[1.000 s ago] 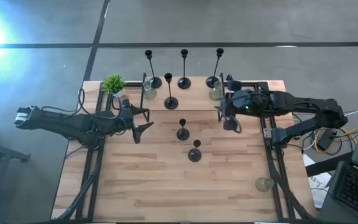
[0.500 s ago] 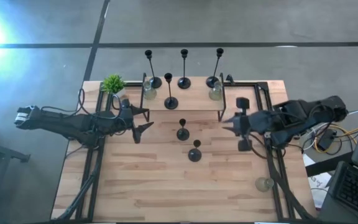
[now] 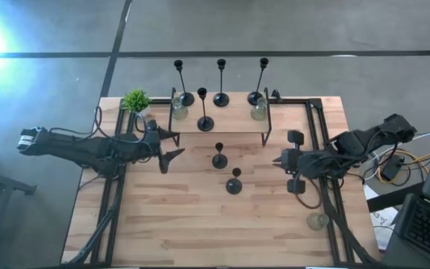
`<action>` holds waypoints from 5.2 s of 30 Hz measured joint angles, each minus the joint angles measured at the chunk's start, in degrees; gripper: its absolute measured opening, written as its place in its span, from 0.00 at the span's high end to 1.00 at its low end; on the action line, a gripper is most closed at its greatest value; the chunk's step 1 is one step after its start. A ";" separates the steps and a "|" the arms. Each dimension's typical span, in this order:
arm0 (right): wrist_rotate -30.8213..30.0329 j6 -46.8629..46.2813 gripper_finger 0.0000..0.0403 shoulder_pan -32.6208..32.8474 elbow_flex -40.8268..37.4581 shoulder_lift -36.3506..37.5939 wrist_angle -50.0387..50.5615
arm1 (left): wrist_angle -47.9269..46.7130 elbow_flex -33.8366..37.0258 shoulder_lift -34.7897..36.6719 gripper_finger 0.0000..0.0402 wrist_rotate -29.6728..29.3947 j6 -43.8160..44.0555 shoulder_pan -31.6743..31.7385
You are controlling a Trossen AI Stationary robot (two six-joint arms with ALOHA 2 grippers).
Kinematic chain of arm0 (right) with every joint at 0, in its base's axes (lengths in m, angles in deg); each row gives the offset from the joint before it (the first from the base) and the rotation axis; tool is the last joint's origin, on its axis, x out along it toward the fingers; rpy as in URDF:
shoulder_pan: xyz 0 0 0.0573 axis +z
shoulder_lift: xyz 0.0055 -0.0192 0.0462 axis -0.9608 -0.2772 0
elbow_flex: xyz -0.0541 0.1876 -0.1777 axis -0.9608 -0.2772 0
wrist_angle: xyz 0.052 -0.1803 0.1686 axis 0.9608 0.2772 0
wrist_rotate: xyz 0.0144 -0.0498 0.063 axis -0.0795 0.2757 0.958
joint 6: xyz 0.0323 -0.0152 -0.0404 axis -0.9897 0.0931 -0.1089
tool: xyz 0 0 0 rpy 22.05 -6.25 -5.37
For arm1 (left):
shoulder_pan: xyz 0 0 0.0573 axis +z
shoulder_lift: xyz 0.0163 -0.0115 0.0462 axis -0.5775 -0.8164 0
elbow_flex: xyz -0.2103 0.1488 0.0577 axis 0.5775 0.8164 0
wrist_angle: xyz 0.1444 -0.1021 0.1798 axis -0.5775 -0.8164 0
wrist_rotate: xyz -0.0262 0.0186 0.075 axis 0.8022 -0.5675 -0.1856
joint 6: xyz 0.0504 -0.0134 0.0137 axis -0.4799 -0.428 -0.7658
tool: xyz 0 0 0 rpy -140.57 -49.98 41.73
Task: Pick & Place candle stick holders
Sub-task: Put the green candle holder on the shelf
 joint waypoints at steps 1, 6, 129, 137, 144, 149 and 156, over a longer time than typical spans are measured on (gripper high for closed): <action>-0.11 -1.11 0.92 -0.02 -1.18 0.09 -0.13 | -0.37 0.00 0.00 0.25 0.39 -0.02 0.01; -1.05 -5.91 0.92 0.63 -8.51 1.75 -3.77 | -1.77 0.00 -0.02 0.25 1.34 -0.02 -0.01; 19.05 -84.33 0.82 43.62 -20.75 -16.17 0.44 | -0.79 0.00 0.09 0.25 1.25 -6.49 0.01; 14.85 -87.52 0.80 41.78 -24.34 -16.17 0.22 | -0.89 0.00 0.11 0.25 1.25 -6.49 0.01; 9.22 -90.18 0.73 41.58 -26.21 -16.17 0.15 | -1.21 0.00 0.11 0.25 1.25 -6.51 0.01; 3.00 -90.88 0.65 41.58 -26.95 -16.17 0.11 | -1.21 0.00 0.11 0.25 1.25 -6.51 0.01; -0.32 -93.07 0.55 41.47 -28.96 -16.17 -0.71 | -1.21 0.00 0.11 0.25 1.25 -6.51 0.01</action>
